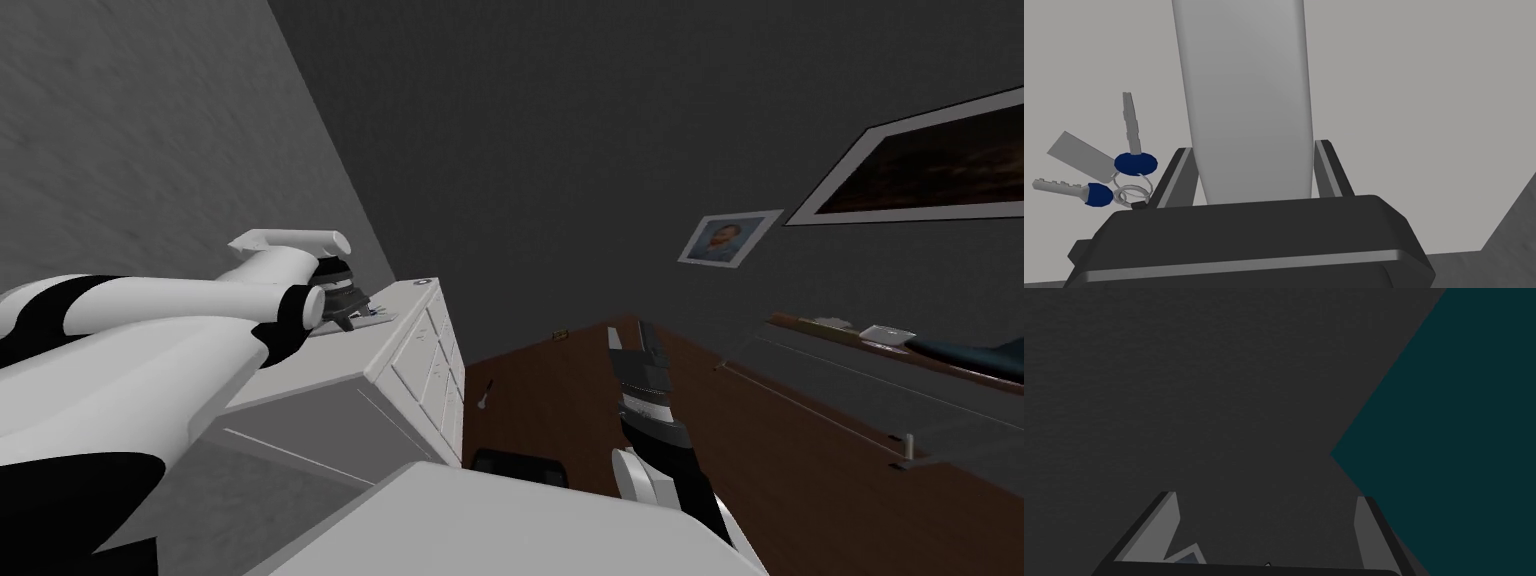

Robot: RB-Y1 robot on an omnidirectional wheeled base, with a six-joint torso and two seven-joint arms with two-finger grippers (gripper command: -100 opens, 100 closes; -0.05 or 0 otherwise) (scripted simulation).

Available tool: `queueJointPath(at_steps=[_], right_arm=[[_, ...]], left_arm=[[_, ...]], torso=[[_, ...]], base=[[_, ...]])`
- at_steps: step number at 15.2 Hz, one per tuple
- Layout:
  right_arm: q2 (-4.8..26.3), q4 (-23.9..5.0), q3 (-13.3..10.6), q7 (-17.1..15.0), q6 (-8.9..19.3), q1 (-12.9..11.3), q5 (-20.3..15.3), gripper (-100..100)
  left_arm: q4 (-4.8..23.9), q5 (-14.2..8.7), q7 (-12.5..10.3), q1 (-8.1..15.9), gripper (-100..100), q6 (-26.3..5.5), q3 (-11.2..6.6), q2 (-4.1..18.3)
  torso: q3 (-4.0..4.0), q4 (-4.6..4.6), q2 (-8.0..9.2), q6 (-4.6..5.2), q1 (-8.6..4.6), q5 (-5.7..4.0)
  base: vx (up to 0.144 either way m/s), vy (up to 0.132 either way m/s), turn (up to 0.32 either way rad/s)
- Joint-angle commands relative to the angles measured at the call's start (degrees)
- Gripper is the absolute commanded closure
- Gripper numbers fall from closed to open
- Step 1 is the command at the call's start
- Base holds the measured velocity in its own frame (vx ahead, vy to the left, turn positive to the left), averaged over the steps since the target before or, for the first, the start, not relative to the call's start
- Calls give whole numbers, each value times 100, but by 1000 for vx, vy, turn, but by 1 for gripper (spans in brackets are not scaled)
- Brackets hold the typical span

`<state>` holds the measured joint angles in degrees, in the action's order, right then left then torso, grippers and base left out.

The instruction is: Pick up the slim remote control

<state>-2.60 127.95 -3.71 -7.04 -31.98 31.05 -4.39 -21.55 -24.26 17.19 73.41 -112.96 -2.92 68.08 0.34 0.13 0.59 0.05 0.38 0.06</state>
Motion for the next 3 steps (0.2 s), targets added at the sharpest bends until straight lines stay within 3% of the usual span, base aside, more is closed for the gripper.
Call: queueJointPath(at_steps=[1, 2, 3], right_arm=[[0, 0, 0, 0, 0, 0, 0, 0], [0, 0, 0, 0, 0, 0, 0, 0], [0, 0, 0, 0, 0, 0, 0, 0]], left_arm=[[91, 286, -214, 214, 100, -55, -113, -119], [148, 424, -296, 322, 100, -68, -158, -172], [123, 270, -177, 219, 100, -27, -89, -118]], torso=[[0, 0, 0, 0, 0, 0], [0, 0, -1, 1, -1, -2], [0, 1, -1, 0, 1, -2]], base=[[-145, 98, -204], [-149, 107, -192], [-91, 65, -95]])
